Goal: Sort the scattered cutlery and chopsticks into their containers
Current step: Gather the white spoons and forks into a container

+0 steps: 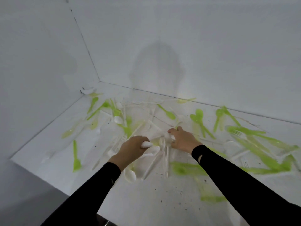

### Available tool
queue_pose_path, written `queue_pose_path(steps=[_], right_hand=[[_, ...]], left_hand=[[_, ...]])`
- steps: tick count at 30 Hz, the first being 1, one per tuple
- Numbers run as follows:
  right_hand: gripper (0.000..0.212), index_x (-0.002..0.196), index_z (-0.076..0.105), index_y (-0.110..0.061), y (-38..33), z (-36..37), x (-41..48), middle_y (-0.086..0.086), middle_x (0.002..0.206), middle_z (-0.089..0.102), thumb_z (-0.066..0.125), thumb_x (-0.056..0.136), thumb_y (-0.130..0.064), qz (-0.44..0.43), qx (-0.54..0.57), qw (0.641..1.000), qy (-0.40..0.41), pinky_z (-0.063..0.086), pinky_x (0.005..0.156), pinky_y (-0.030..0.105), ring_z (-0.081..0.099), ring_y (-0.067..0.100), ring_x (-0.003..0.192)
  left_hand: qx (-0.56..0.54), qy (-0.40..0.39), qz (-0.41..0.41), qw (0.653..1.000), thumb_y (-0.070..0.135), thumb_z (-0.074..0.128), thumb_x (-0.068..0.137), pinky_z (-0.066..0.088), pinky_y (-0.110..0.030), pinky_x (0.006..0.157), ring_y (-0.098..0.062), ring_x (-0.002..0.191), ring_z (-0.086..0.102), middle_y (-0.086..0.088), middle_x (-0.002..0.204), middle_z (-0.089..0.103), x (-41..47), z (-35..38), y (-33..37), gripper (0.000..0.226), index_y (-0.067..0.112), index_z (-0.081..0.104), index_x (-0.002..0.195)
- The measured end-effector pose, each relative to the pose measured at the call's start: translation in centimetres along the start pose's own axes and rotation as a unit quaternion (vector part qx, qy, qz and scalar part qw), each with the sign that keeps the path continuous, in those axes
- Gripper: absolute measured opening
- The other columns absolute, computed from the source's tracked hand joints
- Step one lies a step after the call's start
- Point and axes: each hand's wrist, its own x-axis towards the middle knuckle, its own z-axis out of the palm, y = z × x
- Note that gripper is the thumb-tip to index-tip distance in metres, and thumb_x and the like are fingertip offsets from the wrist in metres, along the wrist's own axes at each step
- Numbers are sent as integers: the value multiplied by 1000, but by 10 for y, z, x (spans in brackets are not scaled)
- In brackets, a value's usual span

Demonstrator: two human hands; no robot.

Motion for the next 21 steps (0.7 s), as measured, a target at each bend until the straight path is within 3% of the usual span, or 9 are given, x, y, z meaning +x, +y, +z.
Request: queue_pose_path(steps=[2, 4, 7, 10, 13, 16, 19, 21], right_hand=[[59, 141, 40, -23, 5, 2, 1, 9, 131, 39, 64, 88, -33, 19, 17, 1000, 2, 45, 78, 33, 59, 29, 104], [53, 137, 46, -22, 10, 3, -1, 8, 129, 41, 63, 89, -38, 20, 14, 999, 21, 41, 75, 31, 59, 28, 103], [39, 127, 56, -22, 19, 3, -6, 4, 121, 48, 57, 94, -43, 15, 13, 998, 52, 40, 73, 31, 59, 25, 98], [28, 107, 63, -21, 25, -3, -11, 3, 109, 52, 62, 91, -44, 24, 122, 988, 94, 39, 74, 30, 56, 20, 92], [20, 88, 62, -15, 23, -27, -18, -1, 102, 56, 70, 88, -34, 17, 308, 934, 178, 35, 79, 24, 54, 14, 97], [19, 100, 66, -9, 11, -60, -29, -8, 111, 62, 66, 90, -25, 0, 428, 872, 237, 38, 87, 14, 56, 3, 107], [27, 76, 52, -4, -8, -83, -33, 11, 83, 63, 62, 84, -28, -33, 466, 843, 267, 37, 69, 27, 51, 9, 74], [28, 69, 37, -14, -21, -88, -33, 8, 68, 49, 60, 80, -28, -43, 463, 841, 275, 32, 63, 31, 41, 13, 65]], left_hand=[[63, -19, -12, 998, 43, 63, 90, 46, -28, 84, -8, 105, 57, 13, 109, 60, 1, 10, 5, 21, 36, 66, 109], [81, -32, -17, 996, 49, 67, 85, 44, -26, 84, -7, 107, 56, 13, 112, 56, 6, 20, 7, 33, 36, 64, 115], [94, -59, -6, 994, 48, 71, 82, 45, -28, 79, -13, 102, 59, 10, 102, 54, 17, 27, 10, 32, 27, 66, 104], [73, -51, 10, 996, 43, 73, 82, 45, -30, 79, -18, 101, 59, 6, 94, 57, 28, 27, 10, 28, 19, 65, 94], [-5, 18, 20, 1000, 35, 73, 85, 48, -35, 76, -28, 94, 64, -8, 95, 68, 38, 19, 9, 30, 10, 62, 97], [-122, 100, 50, 986, 15, 64, 94, 52, -33, 69, -25, 82, 69, -3, 89, 72, 42, -6, 12, 18, 7, 51, 103], [-203, 150, 86, 964, 2, 52, 97, 55, -26, 70, -12, 74, 68, 6, 89, 70, 36, -41, 18, 14, 9, 48, 108], [-251, 188, 77, 946, 11, 54, 98, 54, -23, 67, -7, 70, 64, 8, 87, 66, 26, -62, 23, 10, 11, 53, 108]])
